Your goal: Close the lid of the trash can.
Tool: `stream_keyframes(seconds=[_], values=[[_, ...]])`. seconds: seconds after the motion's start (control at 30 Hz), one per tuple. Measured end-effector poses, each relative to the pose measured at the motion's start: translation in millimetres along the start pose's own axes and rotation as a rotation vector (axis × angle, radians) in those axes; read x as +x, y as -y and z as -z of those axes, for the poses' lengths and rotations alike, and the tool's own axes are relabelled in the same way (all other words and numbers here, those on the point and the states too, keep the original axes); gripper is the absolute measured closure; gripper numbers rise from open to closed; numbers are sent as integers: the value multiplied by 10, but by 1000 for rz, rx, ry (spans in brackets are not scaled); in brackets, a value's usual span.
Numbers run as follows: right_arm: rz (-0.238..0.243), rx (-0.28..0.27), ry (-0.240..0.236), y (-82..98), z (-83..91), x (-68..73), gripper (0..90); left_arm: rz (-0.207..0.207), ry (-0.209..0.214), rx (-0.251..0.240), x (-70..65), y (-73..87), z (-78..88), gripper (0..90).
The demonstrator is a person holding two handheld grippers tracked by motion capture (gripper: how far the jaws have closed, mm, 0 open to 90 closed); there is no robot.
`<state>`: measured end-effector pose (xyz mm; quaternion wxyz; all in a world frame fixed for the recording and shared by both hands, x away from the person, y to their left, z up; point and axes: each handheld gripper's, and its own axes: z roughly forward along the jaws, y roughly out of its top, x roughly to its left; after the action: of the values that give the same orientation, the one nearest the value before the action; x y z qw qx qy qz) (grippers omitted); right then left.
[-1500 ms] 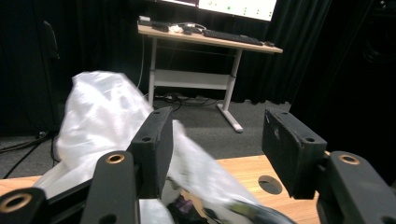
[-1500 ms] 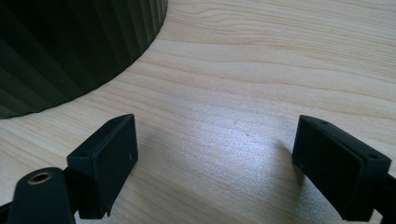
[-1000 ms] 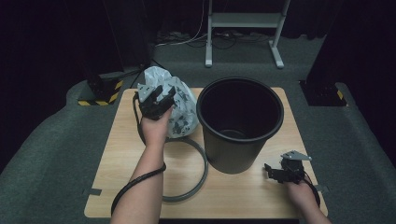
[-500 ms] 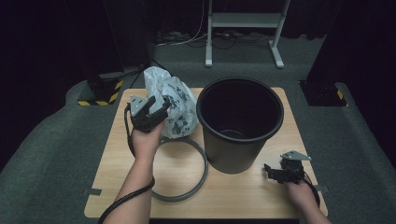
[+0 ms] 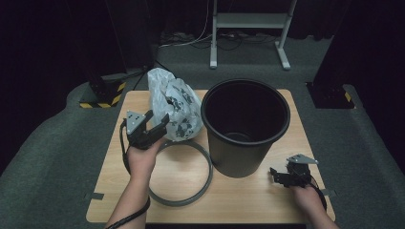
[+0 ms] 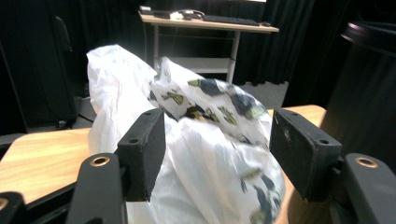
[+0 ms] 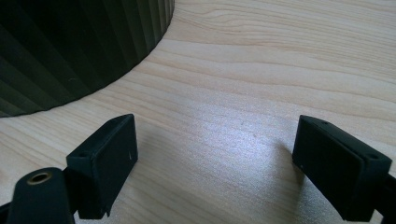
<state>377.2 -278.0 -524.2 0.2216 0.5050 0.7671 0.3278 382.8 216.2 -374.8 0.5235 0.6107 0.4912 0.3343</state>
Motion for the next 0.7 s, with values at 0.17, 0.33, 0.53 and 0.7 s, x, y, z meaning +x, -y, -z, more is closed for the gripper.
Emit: stream_keyframes(seconds=[0.17, 0.33, 0.53, 0.7], values=[[0, 0, 0, 0, 0, 0, 138, -20, 15, 32, -17, 73, 168, 343], [2, 0, 0, -1, -1, 0, 137, -24, 38, 52, -19, 183, 312, 304], [0, 0, 3, -2, -3, 5, 135, -27, 67, 106, 5, 338, 357, 248], [0, 0, 5, -2, -3, 9, 134, -39, 69, 136, 16, 395, 326, 212]])
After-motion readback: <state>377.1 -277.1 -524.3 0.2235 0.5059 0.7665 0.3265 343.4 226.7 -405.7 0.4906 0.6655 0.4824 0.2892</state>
